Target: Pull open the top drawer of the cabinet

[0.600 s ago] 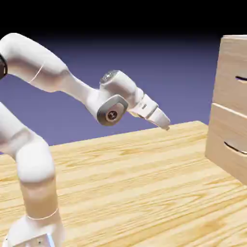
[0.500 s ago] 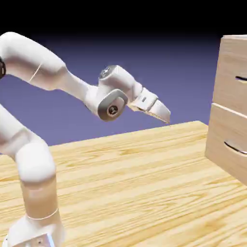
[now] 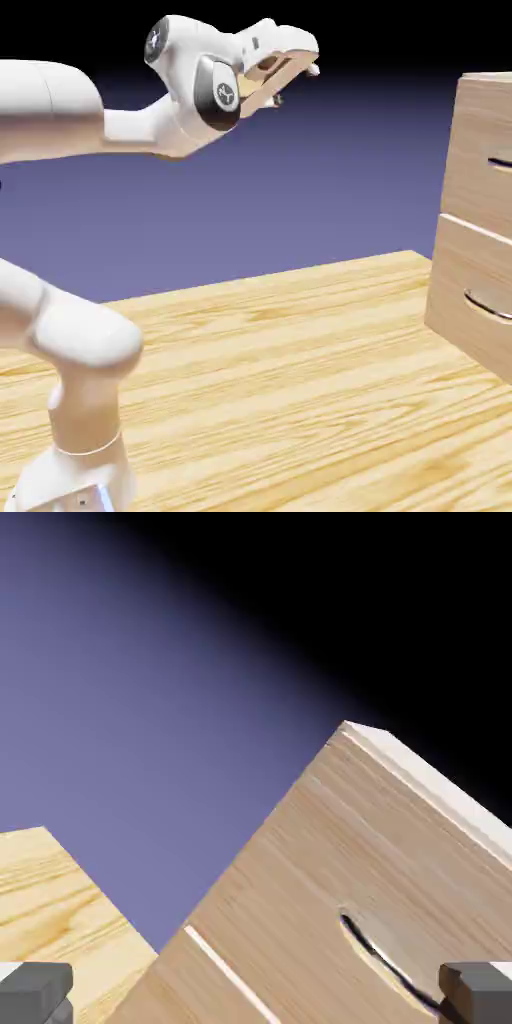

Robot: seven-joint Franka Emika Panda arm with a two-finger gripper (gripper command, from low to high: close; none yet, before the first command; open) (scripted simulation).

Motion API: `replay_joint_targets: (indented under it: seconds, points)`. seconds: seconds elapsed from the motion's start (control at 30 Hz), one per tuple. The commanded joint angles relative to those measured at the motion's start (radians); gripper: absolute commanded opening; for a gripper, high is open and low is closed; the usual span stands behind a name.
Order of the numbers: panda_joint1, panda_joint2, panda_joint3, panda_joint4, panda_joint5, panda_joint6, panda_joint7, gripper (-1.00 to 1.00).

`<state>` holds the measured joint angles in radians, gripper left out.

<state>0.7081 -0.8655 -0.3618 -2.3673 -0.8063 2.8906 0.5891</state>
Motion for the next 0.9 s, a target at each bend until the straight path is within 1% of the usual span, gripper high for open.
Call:
replay_joint_targets:
  seconds: [0.0,0.87]
  points:
    - [0.036,-0.015,-0.019,0.023,-0.042,-0.008,-0.008,0.00]
    - [0.979,-0.415,-0.509,0.622,-1.134,-0.206,-0.214,0.00]
